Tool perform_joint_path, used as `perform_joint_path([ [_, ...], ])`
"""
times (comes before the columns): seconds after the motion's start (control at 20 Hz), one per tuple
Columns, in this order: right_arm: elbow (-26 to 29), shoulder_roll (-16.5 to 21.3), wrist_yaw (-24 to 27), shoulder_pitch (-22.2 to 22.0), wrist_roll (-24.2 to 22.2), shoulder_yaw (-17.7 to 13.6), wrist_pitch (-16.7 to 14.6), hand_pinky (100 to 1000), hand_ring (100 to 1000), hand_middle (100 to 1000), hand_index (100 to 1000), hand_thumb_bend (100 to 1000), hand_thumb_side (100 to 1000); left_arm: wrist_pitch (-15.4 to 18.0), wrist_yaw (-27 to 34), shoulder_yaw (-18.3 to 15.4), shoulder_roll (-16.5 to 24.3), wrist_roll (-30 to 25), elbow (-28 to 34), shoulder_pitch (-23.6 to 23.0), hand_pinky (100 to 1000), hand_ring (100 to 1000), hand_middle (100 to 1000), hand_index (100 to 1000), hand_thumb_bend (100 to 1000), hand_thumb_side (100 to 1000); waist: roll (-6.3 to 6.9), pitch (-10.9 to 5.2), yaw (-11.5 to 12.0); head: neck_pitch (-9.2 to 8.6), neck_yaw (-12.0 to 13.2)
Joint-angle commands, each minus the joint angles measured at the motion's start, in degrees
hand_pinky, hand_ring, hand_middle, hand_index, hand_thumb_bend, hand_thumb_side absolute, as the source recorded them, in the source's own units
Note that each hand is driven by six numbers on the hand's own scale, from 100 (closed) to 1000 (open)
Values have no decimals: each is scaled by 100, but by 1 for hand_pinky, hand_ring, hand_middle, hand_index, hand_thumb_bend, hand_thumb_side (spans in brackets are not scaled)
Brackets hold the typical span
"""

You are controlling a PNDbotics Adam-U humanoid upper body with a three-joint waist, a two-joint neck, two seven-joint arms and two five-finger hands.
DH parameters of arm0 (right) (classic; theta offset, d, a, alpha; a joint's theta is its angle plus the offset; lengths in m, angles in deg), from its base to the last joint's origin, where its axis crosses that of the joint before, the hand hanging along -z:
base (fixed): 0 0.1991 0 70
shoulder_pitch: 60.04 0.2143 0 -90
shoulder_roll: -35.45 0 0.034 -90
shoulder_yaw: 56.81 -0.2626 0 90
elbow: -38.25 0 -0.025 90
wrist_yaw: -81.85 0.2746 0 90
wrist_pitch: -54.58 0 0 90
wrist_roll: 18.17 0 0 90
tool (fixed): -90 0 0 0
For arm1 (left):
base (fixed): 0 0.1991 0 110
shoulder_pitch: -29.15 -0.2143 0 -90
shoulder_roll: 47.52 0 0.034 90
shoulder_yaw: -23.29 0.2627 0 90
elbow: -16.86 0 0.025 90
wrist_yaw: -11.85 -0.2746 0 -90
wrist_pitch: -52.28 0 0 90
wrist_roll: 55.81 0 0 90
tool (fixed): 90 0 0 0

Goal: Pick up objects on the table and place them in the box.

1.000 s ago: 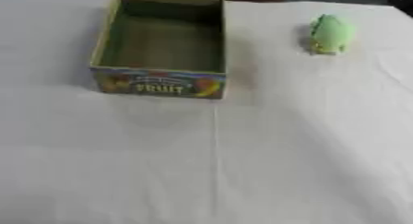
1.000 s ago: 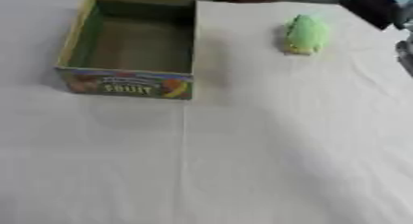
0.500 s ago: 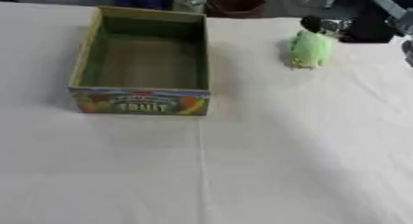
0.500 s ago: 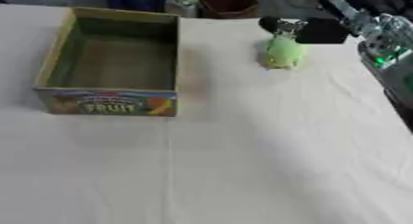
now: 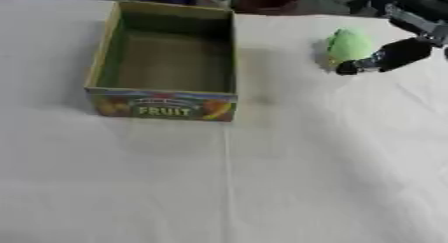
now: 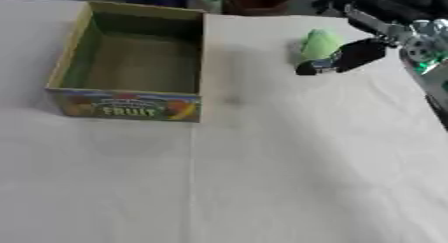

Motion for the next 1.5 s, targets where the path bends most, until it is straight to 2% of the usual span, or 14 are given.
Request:
perform_joint_path([
  [0.05,-170,240,-192,112,-59,-103,72,876,1000,861,994,800,679,32,-20,-42,72,-21,120,9,476,504,522,678,100,754,34,-85,22,-53,11],
  [0.3,-691,89,-493,370,38,-73,227,881,1000,869,994,796,693,57,-40,-34,56,-36,120,-2,477,504,522,678,100,753,42,-63,64,-94,-22],
  [0.65,-1132,-31,-710,535,317,-112,383,883,1000,884,987,792,705,77,-71,-29,35,-63,120,11,477,503,521,677,100,753,20,-6,121,-187,-58],
  [1.2,-1925,-268,-1222,848,381,-160,579,889,1000,899,989,791,696,122,-106,-16,-6,-116,120,38,478,501,520,676,100,751,-16,119,266,-325,-158],
  [1.5,-2155,-335,-1409,934,318,-208,661,886,1000,890,980,739,598,134,-119,-7,-20,-145,120,52,479,501,520,676,100,751,-36,163,309,-368,-183],
])
